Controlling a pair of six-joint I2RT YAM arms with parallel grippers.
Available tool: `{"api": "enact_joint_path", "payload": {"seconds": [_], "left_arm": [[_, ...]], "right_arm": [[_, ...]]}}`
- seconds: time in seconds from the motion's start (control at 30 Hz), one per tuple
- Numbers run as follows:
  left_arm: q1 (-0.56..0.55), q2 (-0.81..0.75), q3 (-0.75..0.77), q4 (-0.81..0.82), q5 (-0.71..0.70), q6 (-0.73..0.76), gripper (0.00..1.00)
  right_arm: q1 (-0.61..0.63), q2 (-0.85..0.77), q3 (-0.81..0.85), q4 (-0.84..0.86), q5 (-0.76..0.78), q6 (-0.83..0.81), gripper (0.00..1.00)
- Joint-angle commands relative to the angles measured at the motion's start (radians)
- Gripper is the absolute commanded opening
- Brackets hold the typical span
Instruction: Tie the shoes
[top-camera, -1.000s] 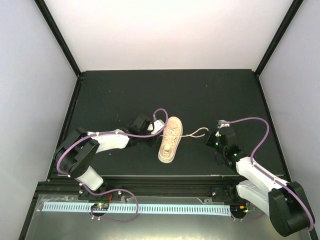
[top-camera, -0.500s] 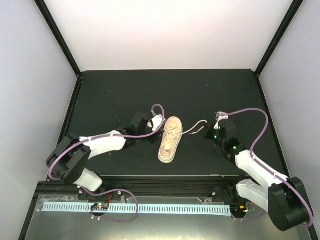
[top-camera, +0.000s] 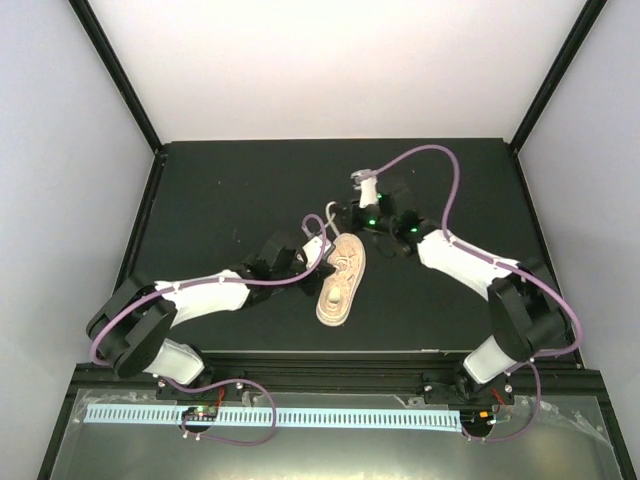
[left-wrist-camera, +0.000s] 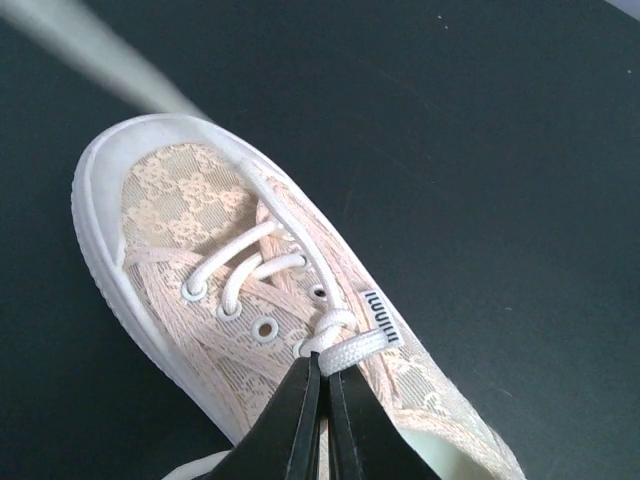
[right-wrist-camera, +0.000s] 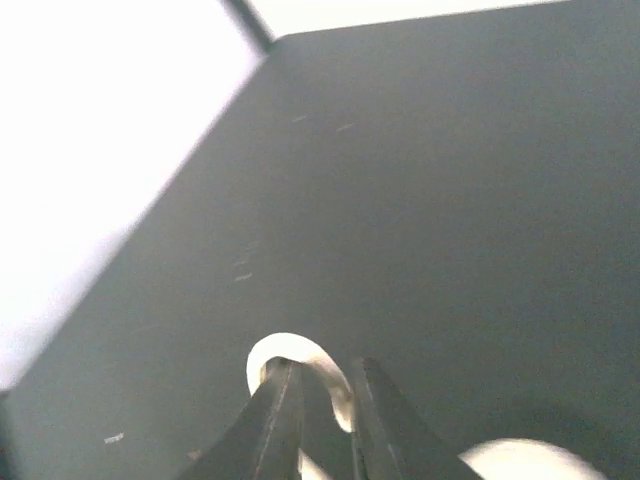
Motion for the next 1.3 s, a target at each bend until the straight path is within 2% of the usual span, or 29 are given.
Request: {"api": "enact_joint_path", "payload": {"seconds": [0.0, 0.03, 0.1, 0.2, 0.37, 0.47, 0.57, 0.7, 0.9, 1.13, 1.27], "left_arm": [[-0.011, -0.05, -0.025, 0.076, 0.017, -0.051, 0.02], [-0.012, -0.052, -0.026, 0.077, 0.017, -0.055, 0.02], [-0.012, -0.053, -0.026, 0.073, 0.02, -0.06, 0.02], [-0.012, -0.051, -0.024, 0.072, 0.018, -0.068, 0.01], [-0.012, -0.036, -0.013, 0.061, 0.008, -0.073, 0.02], [-0.012, -0.029, -0.006, 0.055, 0.014, -0.075, 0.02], [-0.012, -0.03, 0.002, 0.048, 0.016, -0.075, 0.01], [-0.015, -0.037, 0.008, 0.033, 0.015, -0.068, 0.02], [-0.019, -0.036, 0.012, 0.027, 0.025, -0.068, 0.02], [-0.026, -0.036, 0.015, 0.035, 0.025, -0.072, 0.01], [-0.027, -0.036, 0.02, 0.032, 0.021, -0.069, 0.02]], "right_arm": [[0.06, 0.074, 0.054, 0.081, -0.224, 0.057, 0.32], [0.06, 0.074, 0.045, 0.083, -0.224, 0.061, 0.43], [0.056, 0.053, 0.034, 0.039, -0.183, 0.024, 0.57], [0.016, -0.017, -0.036, 0.008, -0.161, -0.016, 0.62], [-0.081, -0.124, -0.243, 0.09, -0.298, -0.038, 0.64], [-0.084, -0.144, -0.331, 0.165, -0.469, -0.062, 0.62], [-0.08, -0.139, -0.414, 0.288, -0.592, -0.022, 0.5], [-0.075, -0.147, -0.46, 0.342, -0.631, -0.04, 0.49], [-0.072, -0.082, -0.409, 0.346, -0.69, -0.078, 0.48], [-0.033, -0.001, -0.359, 0.39, -0.716, -0.079, 0.45], [-0.028, 0.029, -0.342, 0.363, -0.698, -0.098, 0.39]]}}
